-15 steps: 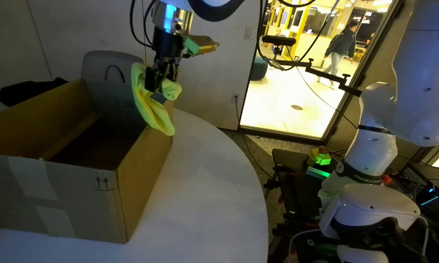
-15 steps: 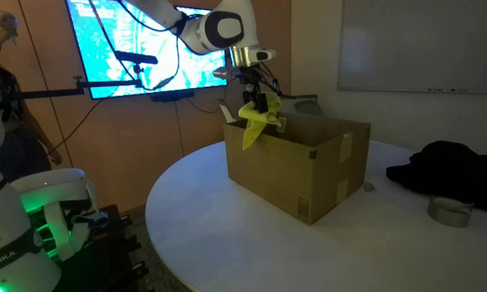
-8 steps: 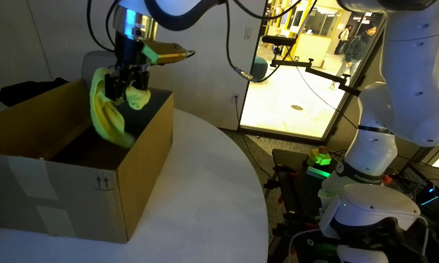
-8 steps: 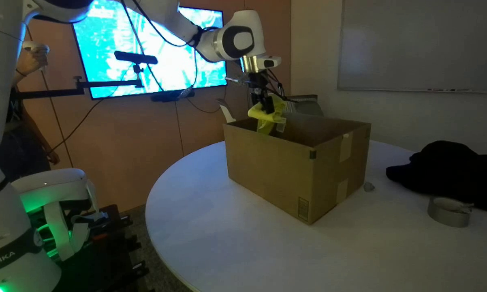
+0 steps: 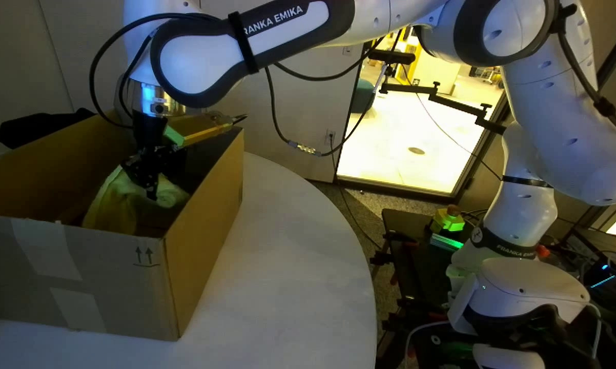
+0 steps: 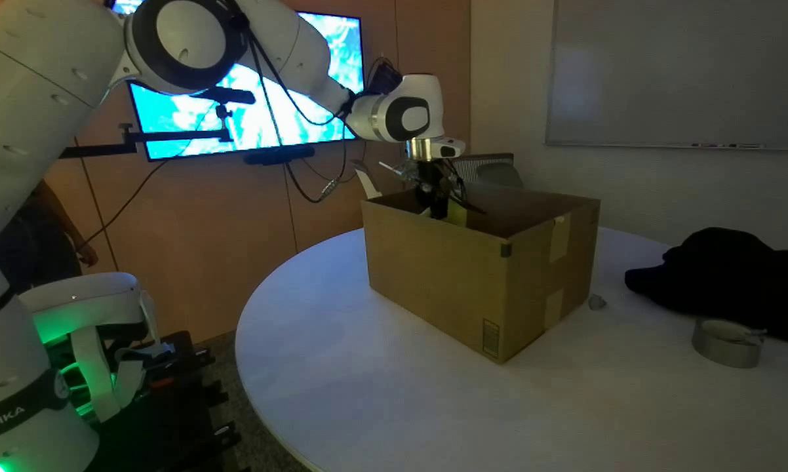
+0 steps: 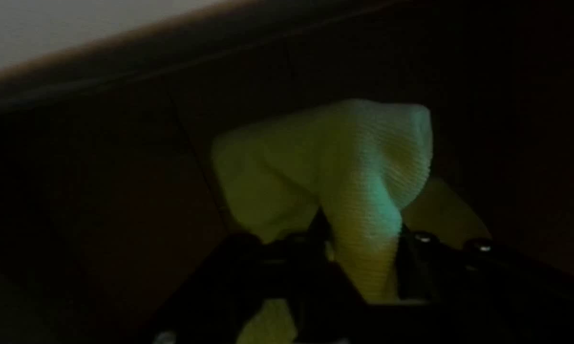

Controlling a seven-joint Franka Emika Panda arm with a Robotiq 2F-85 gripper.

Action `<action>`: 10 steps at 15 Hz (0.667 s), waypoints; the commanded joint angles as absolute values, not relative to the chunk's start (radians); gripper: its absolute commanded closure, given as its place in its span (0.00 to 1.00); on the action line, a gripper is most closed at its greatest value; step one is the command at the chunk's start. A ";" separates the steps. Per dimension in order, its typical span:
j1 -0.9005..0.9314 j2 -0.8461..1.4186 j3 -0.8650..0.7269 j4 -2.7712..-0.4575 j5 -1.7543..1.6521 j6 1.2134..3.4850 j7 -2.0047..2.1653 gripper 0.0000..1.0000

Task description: Put the marker in the cloth and wrap it up

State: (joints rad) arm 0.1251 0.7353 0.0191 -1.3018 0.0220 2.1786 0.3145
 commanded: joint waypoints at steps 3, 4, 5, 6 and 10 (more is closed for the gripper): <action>0.110 0.734 0.020 -1.240 0.048 2.118 0.295 0.29; 0.106 0.726 0.023 -1.243 0.051 2.114 0.287 0.22; 0.102 0.714 0.024 -1.255 0.053 2.117 0.284 0.14; 0.098 0.691 0.025 -1.277 0.054 2.115 0.277 0.07; 0.087 0.557 0.015 -1.409 0.044 2.105 0.266 0.00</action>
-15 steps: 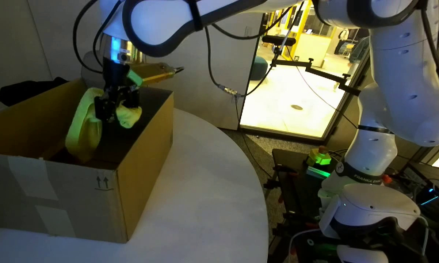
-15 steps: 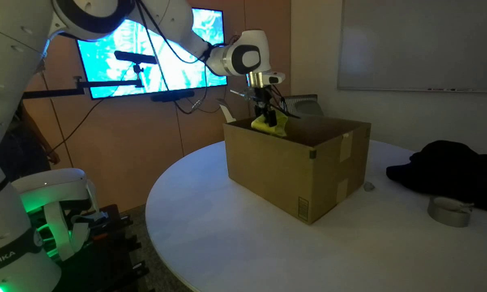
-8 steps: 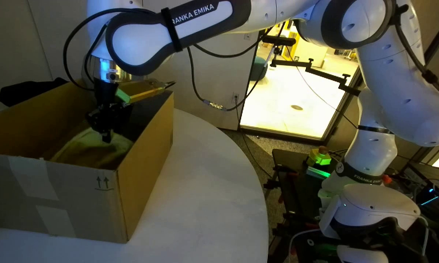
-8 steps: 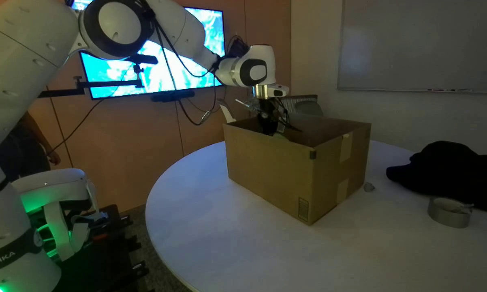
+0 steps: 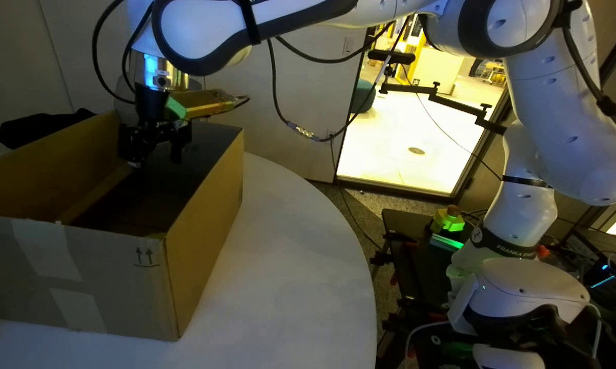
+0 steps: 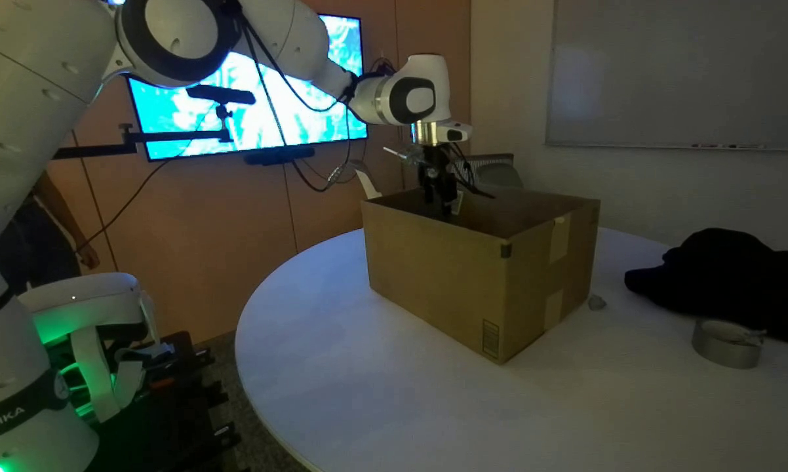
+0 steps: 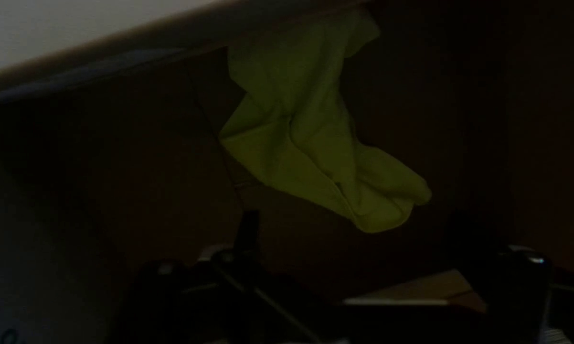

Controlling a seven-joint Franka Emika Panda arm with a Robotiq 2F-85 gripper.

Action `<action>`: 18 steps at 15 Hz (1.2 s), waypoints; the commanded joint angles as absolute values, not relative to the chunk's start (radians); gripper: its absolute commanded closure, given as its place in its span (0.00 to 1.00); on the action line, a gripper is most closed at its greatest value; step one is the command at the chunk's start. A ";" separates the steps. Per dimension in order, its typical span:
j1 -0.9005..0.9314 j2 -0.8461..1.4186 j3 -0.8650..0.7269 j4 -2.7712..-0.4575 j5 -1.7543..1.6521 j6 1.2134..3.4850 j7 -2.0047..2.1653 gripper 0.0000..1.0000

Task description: Put the marker in the cloth and wrap it up

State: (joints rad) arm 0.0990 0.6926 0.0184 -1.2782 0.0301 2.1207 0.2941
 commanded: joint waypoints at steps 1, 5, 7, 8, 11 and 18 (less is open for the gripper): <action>0.082 0.505 0.013 -1.458 0.044 2.102 0.262 0.00; 0.053 0.309 0.011 -1.639 0.059 2.054 0.246 0.01; 0.035 0.207 0.013 -1.737 0.075 2.011 0.223 0.00; 0.027 0.158 0.012 -1.790 0.086 1.988 0.207 0.00; 0.007 0.015 0.004 -1.949 0.115 1.928 0.169 0.00; -0.011 -0.270 -0.024 -2.347 0.127 1.958 0.035 0.00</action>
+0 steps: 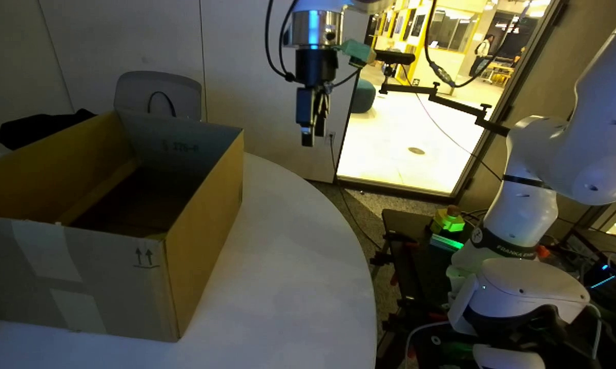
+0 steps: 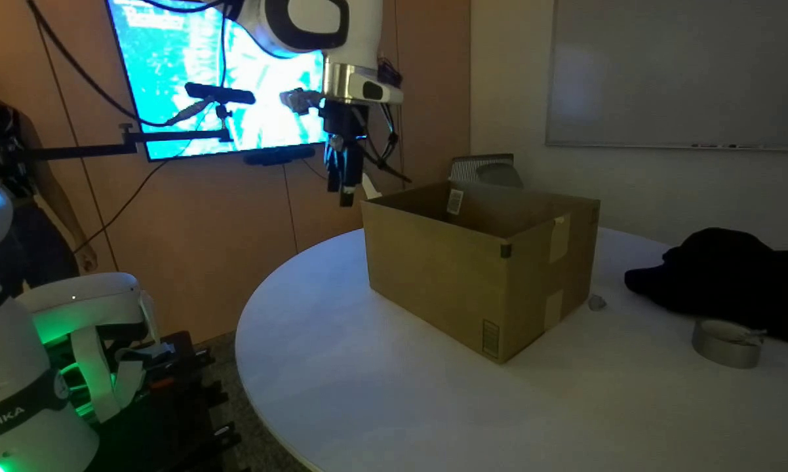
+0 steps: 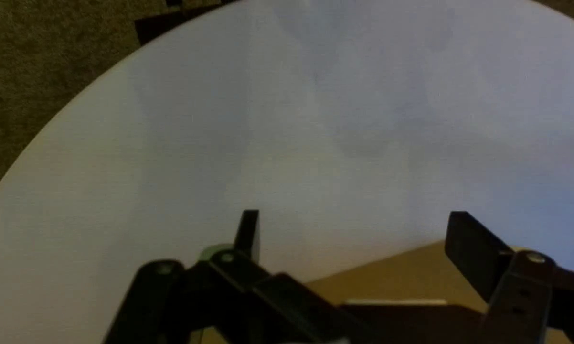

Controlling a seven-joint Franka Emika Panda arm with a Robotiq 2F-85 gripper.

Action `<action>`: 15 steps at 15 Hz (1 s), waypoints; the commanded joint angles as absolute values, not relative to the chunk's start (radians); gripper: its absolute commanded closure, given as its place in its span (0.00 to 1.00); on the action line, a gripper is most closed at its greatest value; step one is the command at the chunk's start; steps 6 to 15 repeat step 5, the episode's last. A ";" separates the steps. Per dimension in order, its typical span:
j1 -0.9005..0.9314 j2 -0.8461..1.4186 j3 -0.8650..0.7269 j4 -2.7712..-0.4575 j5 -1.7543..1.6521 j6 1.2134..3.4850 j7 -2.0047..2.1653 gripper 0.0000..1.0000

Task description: Put the marker in the cloth and wrap it up

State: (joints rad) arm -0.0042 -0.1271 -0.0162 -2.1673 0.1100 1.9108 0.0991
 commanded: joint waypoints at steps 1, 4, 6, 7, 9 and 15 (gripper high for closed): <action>-0.024 -0.230 -0.045 -2.366 0.121 2.008 -0.015 0.00; -0.020 -0.215 -0.044 -2.361 0.111 2.000 -0.009 0.00; -0.023 -0.213 -0.052 -2.392 0.111 2.034 -0.035 0.00; -0.023 -0.213 -0.052 -2.392 0.111 2.034 -0.035 0.00; -0.023 -0.213 -0.052 -2.392 0.111 2.034 -0.035 0.00; -0.023 -0.213 -0.052 -2.392 0.111 2.034 -0.035 0.00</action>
